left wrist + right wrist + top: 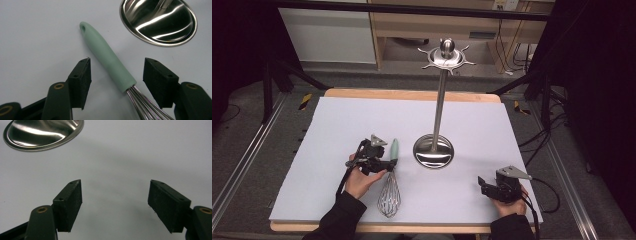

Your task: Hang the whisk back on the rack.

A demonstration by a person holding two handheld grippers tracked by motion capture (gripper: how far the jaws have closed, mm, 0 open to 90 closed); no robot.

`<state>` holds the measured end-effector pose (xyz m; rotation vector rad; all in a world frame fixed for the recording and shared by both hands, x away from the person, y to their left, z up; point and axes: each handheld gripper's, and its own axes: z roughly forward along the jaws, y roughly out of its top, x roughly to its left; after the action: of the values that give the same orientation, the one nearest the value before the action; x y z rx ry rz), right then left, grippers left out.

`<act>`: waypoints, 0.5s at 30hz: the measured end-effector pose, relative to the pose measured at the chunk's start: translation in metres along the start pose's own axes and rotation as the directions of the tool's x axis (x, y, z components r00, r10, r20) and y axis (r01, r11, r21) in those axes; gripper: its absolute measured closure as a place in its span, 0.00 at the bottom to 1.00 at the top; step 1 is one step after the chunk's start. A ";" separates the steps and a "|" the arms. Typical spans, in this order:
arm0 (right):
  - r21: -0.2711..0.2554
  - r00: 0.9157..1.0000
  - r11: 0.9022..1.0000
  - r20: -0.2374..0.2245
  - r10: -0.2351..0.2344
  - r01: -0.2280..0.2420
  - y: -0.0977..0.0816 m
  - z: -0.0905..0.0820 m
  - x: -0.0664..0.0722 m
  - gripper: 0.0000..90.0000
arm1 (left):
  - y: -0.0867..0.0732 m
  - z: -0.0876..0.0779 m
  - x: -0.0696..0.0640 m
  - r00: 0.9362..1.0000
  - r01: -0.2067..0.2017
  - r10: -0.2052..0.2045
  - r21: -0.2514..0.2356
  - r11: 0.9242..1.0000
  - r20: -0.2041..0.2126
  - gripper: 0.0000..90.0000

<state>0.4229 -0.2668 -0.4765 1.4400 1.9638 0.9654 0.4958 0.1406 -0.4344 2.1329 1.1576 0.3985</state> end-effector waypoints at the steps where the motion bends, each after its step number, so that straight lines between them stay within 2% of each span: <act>1: -0.001 1.000 1.000 0.000 0.003 -0.003 0.000 0.000 0.000 0.31 | 0.000 0.001 0.000 1.000 0.002 -0.002 0.005 1.000 0.003 0.44; 8: 0.002 1.000 1.000 0.002 0.002 -0.002 0.000 0.000 0.000 0.31 | -0.002 0.014 -0.001 1.000 0.025 -0.026 0.064 0.998 0.005 0.47; 11: 0.000 1.000 1.000 0.000 0.003 -0.003 0.000 0.000 0.000 0.31 | -0.003 0.018 -0.001 0.999 0.041 -0.042 0.075 0.996 0.010 0.49; 15: 0.002 1.000 1.000 -0.004 0.012 -0.012 0.000 0.000 0.000 0.30 | -0.004 0.021 -0.003 0.999 0.039 -0.040 0.099 0.994 0.013 0.53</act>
<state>0.4228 -0.2669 -0.4760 1.4533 1.9616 0.9731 0.5037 0.1310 -0.4524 2.1897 1.2320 0.3130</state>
